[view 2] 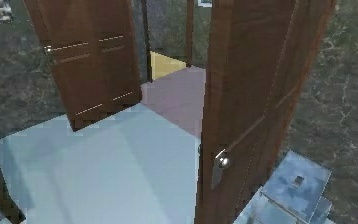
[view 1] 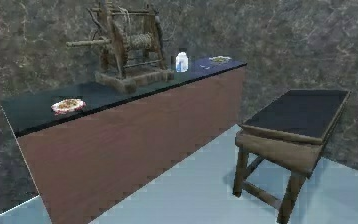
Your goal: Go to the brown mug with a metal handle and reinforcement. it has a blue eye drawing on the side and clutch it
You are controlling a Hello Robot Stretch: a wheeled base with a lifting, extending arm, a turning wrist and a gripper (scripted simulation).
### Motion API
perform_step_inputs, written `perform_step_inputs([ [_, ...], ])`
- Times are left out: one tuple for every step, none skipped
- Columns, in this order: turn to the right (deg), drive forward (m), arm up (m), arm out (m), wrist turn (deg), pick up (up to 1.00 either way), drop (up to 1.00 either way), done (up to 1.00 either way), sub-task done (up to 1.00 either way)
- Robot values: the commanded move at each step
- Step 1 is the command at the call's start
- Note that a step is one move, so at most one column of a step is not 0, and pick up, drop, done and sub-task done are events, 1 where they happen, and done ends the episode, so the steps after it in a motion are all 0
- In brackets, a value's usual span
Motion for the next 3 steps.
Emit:
perform_step_inputs([
  [0.0, 0.20, 0.00, 0.00, 0.0, 0.00, 0.00, 0.00, 0.00],
  [45.0, 0.00, 0.00, 0.00, 0.0, 0.00, 0.00, 0.00, 0.00],
  [21.0, 0.00, 0.00, 0.00, 0.0, 0.00, 0.00, 0.00, 0.00],
])
